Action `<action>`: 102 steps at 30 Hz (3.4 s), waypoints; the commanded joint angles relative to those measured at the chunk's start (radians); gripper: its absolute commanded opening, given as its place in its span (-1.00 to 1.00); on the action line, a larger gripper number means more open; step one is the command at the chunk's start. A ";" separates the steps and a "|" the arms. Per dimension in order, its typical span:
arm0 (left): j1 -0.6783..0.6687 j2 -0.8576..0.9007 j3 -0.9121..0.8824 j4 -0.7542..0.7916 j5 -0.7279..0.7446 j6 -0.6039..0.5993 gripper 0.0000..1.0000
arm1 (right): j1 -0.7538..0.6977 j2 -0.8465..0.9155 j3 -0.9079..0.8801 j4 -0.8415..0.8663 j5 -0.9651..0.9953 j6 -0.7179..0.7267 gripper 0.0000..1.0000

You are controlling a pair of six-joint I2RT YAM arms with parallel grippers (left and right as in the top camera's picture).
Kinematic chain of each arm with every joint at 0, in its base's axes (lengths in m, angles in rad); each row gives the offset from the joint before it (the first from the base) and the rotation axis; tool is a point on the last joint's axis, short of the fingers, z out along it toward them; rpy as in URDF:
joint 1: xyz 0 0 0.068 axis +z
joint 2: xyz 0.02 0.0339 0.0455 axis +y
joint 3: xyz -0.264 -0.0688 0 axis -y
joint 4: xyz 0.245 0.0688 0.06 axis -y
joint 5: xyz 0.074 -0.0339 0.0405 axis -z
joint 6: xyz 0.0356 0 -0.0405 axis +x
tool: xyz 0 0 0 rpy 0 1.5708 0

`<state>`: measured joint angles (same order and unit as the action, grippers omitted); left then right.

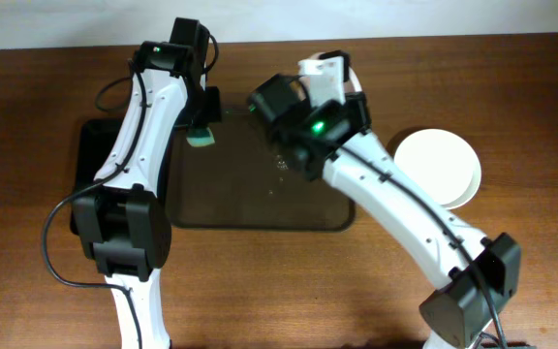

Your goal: Clean dirty plates on tray and stack at the side

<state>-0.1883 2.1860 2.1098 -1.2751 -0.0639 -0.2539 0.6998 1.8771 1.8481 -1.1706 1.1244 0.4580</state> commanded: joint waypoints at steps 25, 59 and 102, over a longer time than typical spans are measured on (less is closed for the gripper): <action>-0.002 0.008 -0.054 0.009 0.148 0.012 -0.99 | 0.079 -0.025 0.003 -0.005 0.241 0.021 -0.92; -0.001 0.008 -0.054 -0.001 0.147 0.012 -0.99 | -1.072 -0.184 -0.560 0.186 -1.088 -0.058 -0.92; 0.381 -0.034 -0.322 0.072 -0.098 0.177 0.34 | -0.481 -0.193 -0.426 0.338 -1.401 -0.211 0.64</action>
<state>0.1802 2.1746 1.8442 -1.2400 -0.1486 -0.0887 0.2123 1.7016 1.4029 -0.8326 -0.2752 0.2375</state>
